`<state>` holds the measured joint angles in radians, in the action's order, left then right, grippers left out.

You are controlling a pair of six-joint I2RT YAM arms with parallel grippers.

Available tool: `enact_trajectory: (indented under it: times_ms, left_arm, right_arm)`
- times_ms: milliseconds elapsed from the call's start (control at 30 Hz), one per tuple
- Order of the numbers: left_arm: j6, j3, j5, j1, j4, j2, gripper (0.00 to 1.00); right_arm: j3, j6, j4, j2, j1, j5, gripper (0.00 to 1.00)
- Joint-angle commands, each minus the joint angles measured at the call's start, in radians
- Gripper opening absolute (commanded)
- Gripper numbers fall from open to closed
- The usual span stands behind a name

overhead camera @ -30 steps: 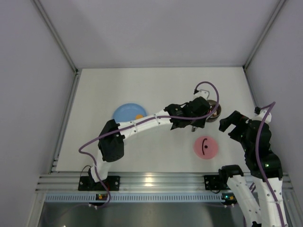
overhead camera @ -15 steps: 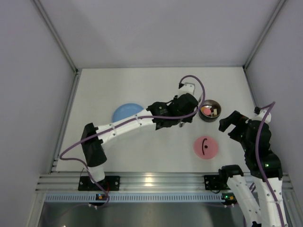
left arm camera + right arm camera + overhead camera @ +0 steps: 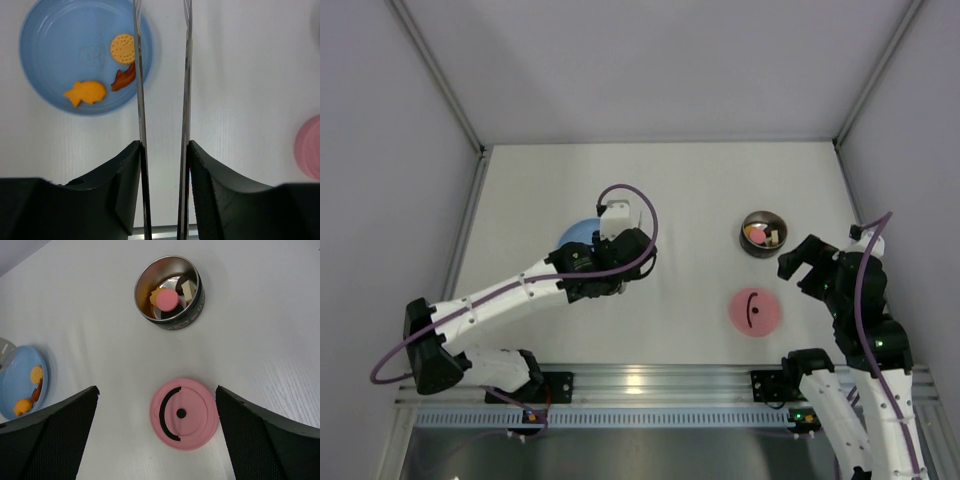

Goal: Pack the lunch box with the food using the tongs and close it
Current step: Pick up the fake food from the plate.

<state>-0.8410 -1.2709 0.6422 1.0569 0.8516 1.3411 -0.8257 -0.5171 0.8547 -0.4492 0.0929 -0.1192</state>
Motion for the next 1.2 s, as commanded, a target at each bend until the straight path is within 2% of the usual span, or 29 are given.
enact_trajectory:
  times_ms: [0, 400, 833, 1167]
  left_arm:
    - [-0.087, 0.079, 0.033, -0.009, 0.026, -0.074, 0.47]
    - [-0.150, 0.189, 0.030, -0.014, 0.037, -0.109, 0.48]
    - [-0.098, 0.277, -0.059, -0.087, -0.078, -0.073, 0.49]
    - [-0.078, 0.294, -0.087, -0.101, -0.120, -0.045, 0.49]
  right_arm:
    - [0.005, 0.008, -0.052, -0.014, -0.015, 0.019, 0.99]
    - [0.014, 0.012, -0.066, -0.025, -0.015, 0.027, 0.99]
    - [0.033, 0.015, -0.071, -0.017, -0.015, 0.033, 1.00]
    - [0.034, 0.014, -0.071, -0.013, -0.015, 0.035, 1.00]
